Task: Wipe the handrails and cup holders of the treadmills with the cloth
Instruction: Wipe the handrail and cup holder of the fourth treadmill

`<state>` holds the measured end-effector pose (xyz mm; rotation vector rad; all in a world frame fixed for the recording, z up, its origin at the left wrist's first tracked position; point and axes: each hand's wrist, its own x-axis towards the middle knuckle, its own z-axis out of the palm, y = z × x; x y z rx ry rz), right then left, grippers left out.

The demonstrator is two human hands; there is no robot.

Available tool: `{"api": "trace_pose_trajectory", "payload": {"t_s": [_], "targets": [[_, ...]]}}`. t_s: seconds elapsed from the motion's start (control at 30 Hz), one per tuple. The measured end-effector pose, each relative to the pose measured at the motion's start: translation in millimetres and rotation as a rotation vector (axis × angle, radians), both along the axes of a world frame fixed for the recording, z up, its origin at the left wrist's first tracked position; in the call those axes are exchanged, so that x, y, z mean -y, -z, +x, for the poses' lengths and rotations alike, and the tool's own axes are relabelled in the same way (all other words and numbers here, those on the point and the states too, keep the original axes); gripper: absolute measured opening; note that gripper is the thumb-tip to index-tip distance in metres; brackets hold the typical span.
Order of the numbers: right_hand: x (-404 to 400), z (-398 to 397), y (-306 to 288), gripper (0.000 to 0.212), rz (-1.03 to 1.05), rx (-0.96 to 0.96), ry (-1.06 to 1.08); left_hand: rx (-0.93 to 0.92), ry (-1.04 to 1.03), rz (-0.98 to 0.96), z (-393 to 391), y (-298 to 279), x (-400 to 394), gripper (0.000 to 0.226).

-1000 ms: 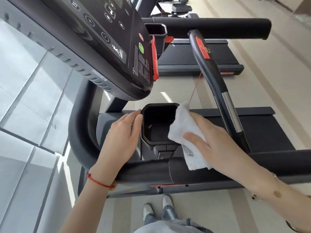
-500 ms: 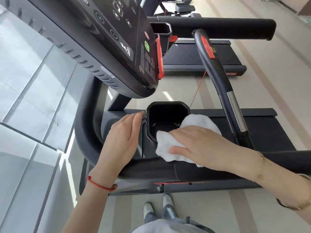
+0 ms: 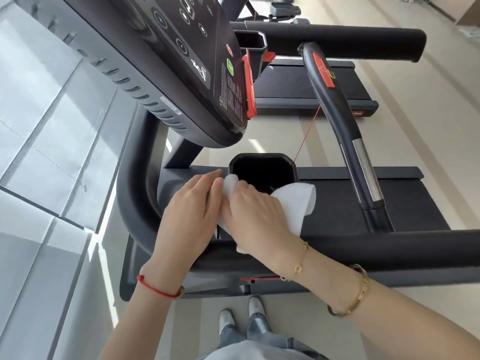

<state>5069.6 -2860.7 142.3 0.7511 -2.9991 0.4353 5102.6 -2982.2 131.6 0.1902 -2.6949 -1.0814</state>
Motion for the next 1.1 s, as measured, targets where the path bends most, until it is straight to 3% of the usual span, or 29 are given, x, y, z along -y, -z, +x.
{"api": "trace_pose_trajectory", "payload": {"t_s": [0.1, 0.2, 0.33, 0.53, 0.6, 0.7, 0.8, 0.93, 1.0, 1.1], "targets": [[7.6, -15.9, -0.6, 0.035, -0.038, 0.012, 0.044, -0.027, 0.005, 0.010, 1.6, -0.8, 0.1, 0.036], [-14.3, -18.1, -6.0, 0.042, -0.076, 0.105, -0.099, -0.018, -0.018, 0.003, 1.6, -1.5, -1.7, 0.042], [-53.6, -14.8, -13.9, 0.043, 0.033, 0.175, -0.311, -0.016, -0.027, 0.003, 1.4, -2.8, -5.4, 0.040], [-101.4, -28.8, -29.1, 0.032, -0.186, 0.417, -0.383, -0.003, -0.050, -0.013, 0.9, -2.0, -14.6, 0.042], [-115.6, -36.4, -31.8, 0.030, -0.363, 0.356, -0.300, 0.011, -0.052, -0.028, -3.0, -1.1, -17.7, 0.046], [-110.1, -61.4, -35.3, 0.031, -0.508, 0.068, -0.196, 0.033, -0.077, -0.072, -10.8, 0.1, -24.6, 0.053], [-81.8, -87.5, -32.5, 0.035, -0.432, 0.041, -0.234, 0.041, -0.111, -0.104, -18.0, 1.3, -28.4, 0.051], [-51.2, -103.5, -7.2, 0.049, 0.066, 0.006, -0.377, 0.038, -0.122, -0.100, -19.3, 6.1, -28.1, 0.048], [-57.4, -108.4, -5.2, 0.042, 0.053, 0.013, -0.346, 0.033, -0.122, -0.092, -17.8, 7.3, -27.5, 0.047], [-85.1, -118.6, -6.1, 0.037, -0.030, 0.212, -0.276, 0.025, -0.119, -0.083, -16.5, 7.7, -26.4, 0.047]]}}
